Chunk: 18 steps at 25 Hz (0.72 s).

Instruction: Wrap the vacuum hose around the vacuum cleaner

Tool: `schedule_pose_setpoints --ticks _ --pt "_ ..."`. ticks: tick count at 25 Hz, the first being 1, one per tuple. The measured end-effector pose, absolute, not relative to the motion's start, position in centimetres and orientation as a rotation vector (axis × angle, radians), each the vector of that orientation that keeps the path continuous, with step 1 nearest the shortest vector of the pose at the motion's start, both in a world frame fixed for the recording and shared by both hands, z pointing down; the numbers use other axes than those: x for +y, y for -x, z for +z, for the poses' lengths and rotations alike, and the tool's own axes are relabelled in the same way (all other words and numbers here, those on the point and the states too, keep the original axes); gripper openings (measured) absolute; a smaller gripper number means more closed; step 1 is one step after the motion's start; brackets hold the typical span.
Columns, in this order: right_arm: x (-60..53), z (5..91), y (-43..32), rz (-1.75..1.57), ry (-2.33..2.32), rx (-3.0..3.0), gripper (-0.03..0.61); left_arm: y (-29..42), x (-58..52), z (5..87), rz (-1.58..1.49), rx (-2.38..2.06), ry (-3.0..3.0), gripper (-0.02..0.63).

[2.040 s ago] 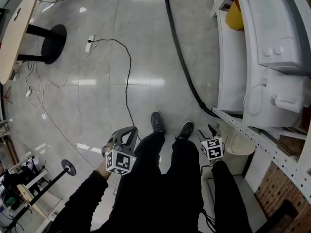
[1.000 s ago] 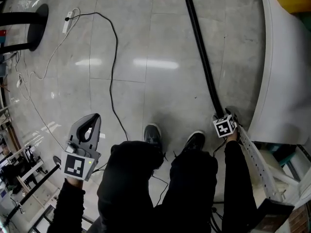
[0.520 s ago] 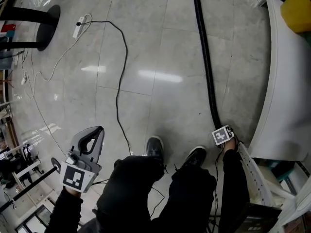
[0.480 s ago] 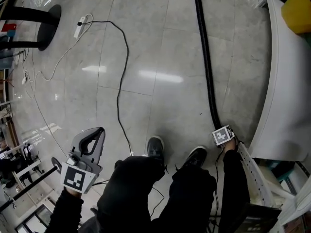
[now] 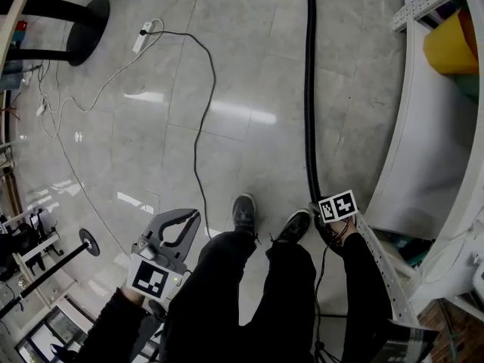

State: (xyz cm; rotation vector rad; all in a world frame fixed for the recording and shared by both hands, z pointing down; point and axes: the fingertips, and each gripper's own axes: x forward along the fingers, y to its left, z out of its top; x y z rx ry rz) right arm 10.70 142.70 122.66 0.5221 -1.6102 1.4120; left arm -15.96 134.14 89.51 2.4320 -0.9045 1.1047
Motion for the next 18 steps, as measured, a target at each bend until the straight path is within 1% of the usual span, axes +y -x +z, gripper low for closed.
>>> schedule_pose_setpoints --ticks 4,6,9,11,12,14,15,18 --pt "140.0 113.6 -7.1 1.580 -0.485 -1.659 0.179 13.9 133.6 85.3 1.020 -0.816 -2.410 0.023" --pt "137.8 108.7 -5.0 1.609 -0.476 -1.707 0.179 13.1 133.4 84.0 1.010 -0.754 -2.421 0.023" --pt "134.8 101.7 -2.4 1.638 -0.444 -1.753 0.179 11.9 134.3 83.4 1.017 -0.623 -2.405 0.023" --pt "133.0 97.7 -1.1 1.686 -0.405 -1.771 0.179 10.8 135.0 83.7 1.101 -0.504 -2.422 0.025" --pt "131.9 96.0 -0.5 1.690 -0.381 -1.779 0.179 10.3 135.0 84.1 1.205 -0.440 -2.482 0.045" --pt "130.0 92.9 0.7 1.674 -0.331 -1.778 0.179 9.4 134.0 84.5 1.458 -0.329 -2.667 0.183" --pt "129.4 91.5 1.3 1.667 -0.309 -1.767 0.179 8.9 133.2 84.2 1.553 -0.290 -2.757 0.230" --pt "127.8 86.8 3.0 1.690 -0.253 -1.719 0.180 7.6 130.1 82.6 1.722 -0.227 -2.931 0.287"
